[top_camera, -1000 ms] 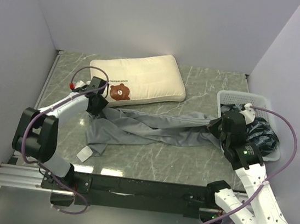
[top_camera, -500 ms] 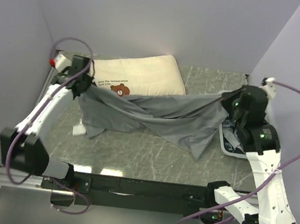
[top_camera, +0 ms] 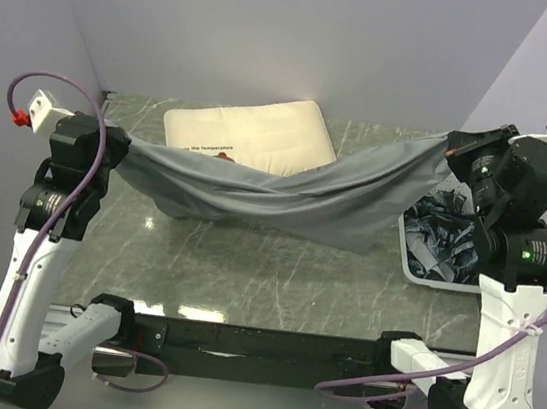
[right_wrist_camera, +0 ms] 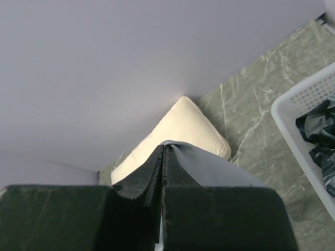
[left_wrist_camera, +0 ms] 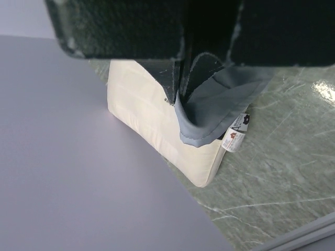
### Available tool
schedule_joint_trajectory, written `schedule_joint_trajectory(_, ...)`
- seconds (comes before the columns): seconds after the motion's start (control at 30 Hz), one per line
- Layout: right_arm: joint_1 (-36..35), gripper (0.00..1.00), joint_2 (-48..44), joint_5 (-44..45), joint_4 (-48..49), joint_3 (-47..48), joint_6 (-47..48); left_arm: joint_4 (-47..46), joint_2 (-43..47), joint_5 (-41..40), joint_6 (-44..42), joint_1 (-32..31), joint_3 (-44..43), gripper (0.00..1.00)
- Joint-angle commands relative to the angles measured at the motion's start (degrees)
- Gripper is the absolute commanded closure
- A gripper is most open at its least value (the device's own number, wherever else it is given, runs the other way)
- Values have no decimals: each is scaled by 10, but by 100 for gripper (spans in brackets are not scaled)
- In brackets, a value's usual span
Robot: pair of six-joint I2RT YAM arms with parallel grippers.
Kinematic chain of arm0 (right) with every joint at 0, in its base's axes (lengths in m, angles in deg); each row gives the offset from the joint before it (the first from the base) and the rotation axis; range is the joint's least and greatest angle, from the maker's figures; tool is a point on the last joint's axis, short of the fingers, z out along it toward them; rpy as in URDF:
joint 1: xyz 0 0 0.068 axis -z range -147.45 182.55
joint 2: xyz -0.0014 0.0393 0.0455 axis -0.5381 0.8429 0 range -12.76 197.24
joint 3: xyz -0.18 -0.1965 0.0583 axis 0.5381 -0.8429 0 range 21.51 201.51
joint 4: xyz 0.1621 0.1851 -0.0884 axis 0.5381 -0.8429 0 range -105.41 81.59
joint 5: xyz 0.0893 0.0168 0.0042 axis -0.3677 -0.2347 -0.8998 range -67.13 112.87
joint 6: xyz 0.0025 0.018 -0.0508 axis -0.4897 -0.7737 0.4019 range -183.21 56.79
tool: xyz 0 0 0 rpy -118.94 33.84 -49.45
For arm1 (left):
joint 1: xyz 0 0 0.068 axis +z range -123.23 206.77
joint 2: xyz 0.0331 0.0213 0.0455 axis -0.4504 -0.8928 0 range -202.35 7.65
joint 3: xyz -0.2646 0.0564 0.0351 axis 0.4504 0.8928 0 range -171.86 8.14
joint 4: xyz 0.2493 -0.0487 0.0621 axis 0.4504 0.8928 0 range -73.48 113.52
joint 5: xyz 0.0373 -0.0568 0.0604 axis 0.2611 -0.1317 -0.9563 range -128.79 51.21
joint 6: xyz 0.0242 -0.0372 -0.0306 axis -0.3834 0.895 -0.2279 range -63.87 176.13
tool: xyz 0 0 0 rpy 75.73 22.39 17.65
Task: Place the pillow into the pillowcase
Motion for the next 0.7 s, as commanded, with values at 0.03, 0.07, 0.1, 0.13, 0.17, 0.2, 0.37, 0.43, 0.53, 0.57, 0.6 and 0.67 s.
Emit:
schedule_joint_trajectory(0.03,4,99,86,-84,37,-23,31,-19,-3,29,-38,2,4,99)
schedule_joint_trajectory(0.07,4,97,132,-120,47,-30,35,-20,-12,28,-39,3,-5,99)
schedule_joint_trajectory(0.1,3,89,160,-147,62,-38,42,-20,-39,26,-42,3,-12,99)
schedule_joint_trajectory(0.13,-3,84,190,-165,62,-35,61,-18,-57,23,-43,5,-23,99)
schedule_joint_trajectory(0.17,-10,79,246,-189,60,-29,71,-17,-75,26,-46,6,-45,99)
schedule_joint_trajectory(0.2,-19,65,270,-191,48,-19,83,-11,-114,31,-51,14,-59,99)
schedule_joint_trajectory(0.37,-101,21,257,-87,49,-64,118,-19,-180,67,-54,57,-69,99)
schedule_joint_trajectory(0.43,-103,15,220,-73,66,-125,107,-34,-187,83,-48,78,-52,99)
schedule_joint_trajectory(0.53,-125,15,128,-63,105,-249,80,-55,-190,93,-40,97,-11,99)
schedule_joint_trajectory(0.57,-138,15,72,-66,123,-292,71,-57,-191,94,-37,101,-6,99)
schedule_joint_trajectory(0.6,-164,15,46,-70,152,-372,58,-58,-194,95,-36,101,-2,99)
schedule_joint_trajectory(0.67,-207,16,-25,-53,178,-450,19,-62,-198,98,-31,102,6,99)
